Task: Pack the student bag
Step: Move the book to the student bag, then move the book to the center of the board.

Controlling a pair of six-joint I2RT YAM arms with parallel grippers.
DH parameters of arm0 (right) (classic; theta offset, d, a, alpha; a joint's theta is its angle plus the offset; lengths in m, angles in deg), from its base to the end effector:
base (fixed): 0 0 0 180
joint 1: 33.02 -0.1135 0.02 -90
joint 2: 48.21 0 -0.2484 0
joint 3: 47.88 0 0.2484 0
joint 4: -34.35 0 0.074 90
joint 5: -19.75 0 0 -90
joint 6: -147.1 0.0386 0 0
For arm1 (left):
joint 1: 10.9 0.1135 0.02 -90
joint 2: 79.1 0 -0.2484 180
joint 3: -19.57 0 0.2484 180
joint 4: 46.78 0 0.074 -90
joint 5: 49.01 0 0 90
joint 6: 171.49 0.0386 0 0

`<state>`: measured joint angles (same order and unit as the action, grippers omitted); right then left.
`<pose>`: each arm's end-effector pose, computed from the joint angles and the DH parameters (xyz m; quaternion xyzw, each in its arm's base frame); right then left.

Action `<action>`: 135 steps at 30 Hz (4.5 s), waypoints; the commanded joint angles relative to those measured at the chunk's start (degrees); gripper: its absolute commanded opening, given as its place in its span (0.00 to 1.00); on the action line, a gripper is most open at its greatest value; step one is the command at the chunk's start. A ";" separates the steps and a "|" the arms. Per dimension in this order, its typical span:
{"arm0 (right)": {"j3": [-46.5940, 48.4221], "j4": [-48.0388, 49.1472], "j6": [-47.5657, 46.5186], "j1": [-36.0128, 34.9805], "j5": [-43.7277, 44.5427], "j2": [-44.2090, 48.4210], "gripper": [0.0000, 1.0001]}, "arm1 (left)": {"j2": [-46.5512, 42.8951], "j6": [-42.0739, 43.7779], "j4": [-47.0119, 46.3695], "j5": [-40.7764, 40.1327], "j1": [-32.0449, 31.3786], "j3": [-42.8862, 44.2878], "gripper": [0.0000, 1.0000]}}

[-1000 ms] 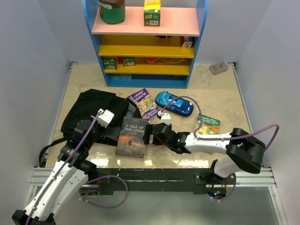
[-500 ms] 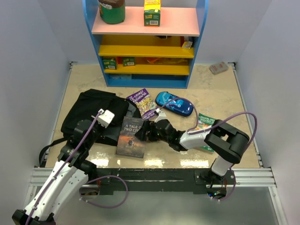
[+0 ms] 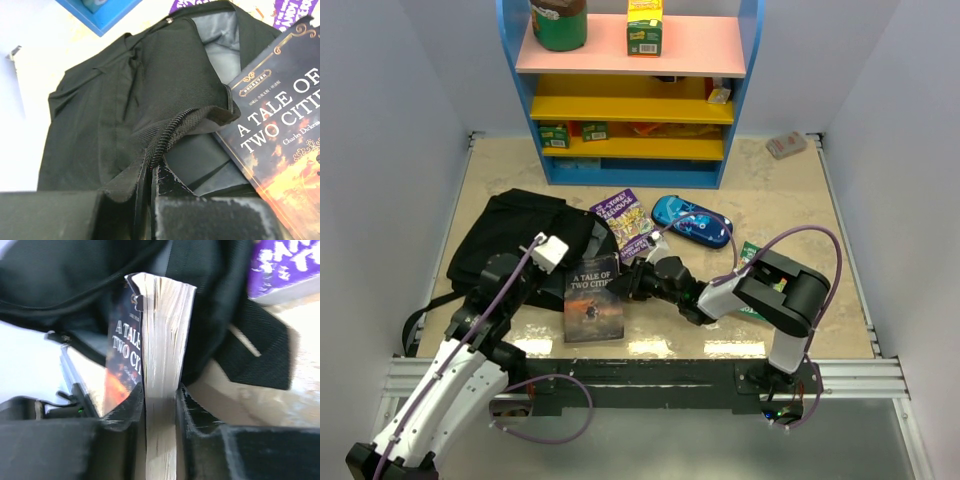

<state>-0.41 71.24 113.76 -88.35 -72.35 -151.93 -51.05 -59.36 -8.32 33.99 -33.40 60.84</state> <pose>0.1826 0.2666 0.1110 -0.0011 0.8159 0.4876 0.3109 0.1350 -0.0508 0.2392 0.2898 0.7922 0.0498 0.5347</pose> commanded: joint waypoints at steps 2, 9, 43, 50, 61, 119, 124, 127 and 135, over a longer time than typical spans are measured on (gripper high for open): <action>-0.19 6.96 0.20 -0.39 -4.22 3.52 0.09 | 3.23 0.11 -3.39 1.65 0.27 1.80 0.06; 8.06 5.38 4.49 -0.57 -8.61 -1.03 0.00 | -1.23 -1.30 -3.58 5.50 0.27 3.30 0.00; 47.78 9.00 27.81 1.81 8.53 -19.50 0.00 | -2.39 10.91 -1.28 32.41 0.27 7.43 0.00; 49.04 -12.97 17.26 -1.18 10.02 -17.75 0.39 | -2.04 12.67 -0.94 29.77 0.27 5.58 0.00; 35.96 -32.58 -6.97 -1.01 14.37 -0.56 0.80 | -2.56 23.38 -7.44 15.62 0.27 -1.18 0.00; 41.14 -52.72 -21.78 7.00 23.02 -14.77 0.56 | -8.98 19.18 3.02 12.80 0.27 3.65 0.00; 29.10 -52.36 -13.00 1.99 26.00 -5.71 0.46 | -9.77 18.83 3.28 13.60 0.26 3.12 0.00; 23.12 -52.89 -7.28 0.84 27.24 -0.97 0.32 | -9.95 18.21 3.37 14.21 0.27 3.38 0.00; 18.71 -52.19 -4.37 0.84 28.13 2.21 0.41 | -9.16 16.37 2.06 13.95 0.27 3.39 0.00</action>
<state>19.24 23.09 106.81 -86.99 -43.11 -149.02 -54.26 -40.47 -1.41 46.93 -33.21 62.48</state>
